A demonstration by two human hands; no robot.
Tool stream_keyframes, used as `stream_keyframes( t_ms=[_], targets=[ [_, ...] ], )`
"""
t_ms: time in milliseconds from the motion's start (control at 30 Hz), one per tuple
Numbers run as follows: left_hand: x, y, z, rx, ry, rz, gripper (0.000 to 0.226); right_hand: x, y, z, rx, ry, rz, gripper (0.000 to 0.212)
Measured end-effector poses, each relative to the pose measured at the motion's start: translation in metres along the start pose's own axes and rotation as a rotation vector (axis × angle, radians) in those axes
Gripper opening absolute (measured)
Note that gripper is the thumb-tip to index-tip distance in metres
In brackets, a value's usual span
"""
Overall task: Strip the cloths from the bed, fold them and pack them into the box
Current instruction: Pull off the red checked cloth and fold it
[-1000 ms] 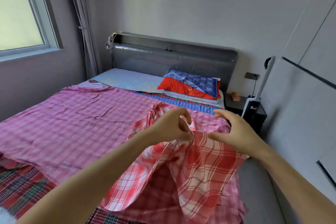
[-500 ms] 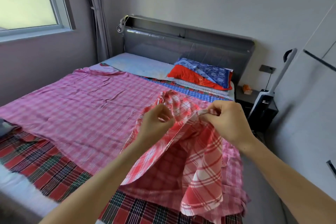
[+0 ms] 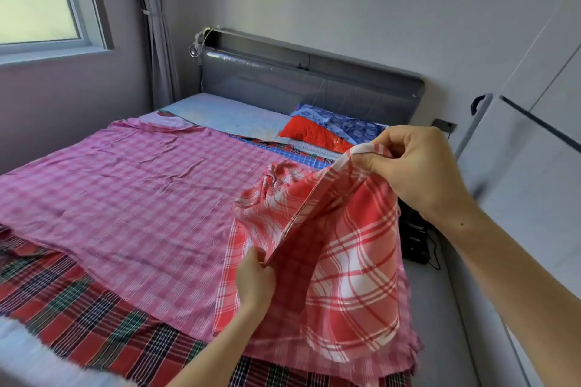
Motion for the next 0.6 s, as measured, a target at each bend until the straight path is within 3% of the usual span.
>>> stream_keyframes(
  t_ms=[233,400,500,600],
  targets=[
    [0.08,-0.045,-0.027,0.128,-0.198,-0.087,0.016,-0.02,-0.027,-0.003,-0.277,0.085,-0.002,0.015],
    [0.086,-0.096,-0.092,0.031,-0.447,0.293,0.021,-0.081,0.01,0.03,-0.118,0.253,0.231,0.016],
    [0.065,-0.131,-0.126,-0.058,-0.369,0.402,0.031,-0.114,0.038,0.073,-0.034,0.387,0.29,0.016],
    [0.026,-0.176,-0.152,-0.034,-0.274,0.409,0.034,-0.12,0.06,0.109,0.052,0.436,0.326,0.019]
  ],
)
Point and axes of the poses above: each hand's wrist, its own z-axis away from the middle knuckle, its own y-axis out of the palm, x = y × z, the point moved 1 cm from there along -z, towards the middle knuckle, and after that the axes turned 10 degrees about z, right-handed, at the moved point
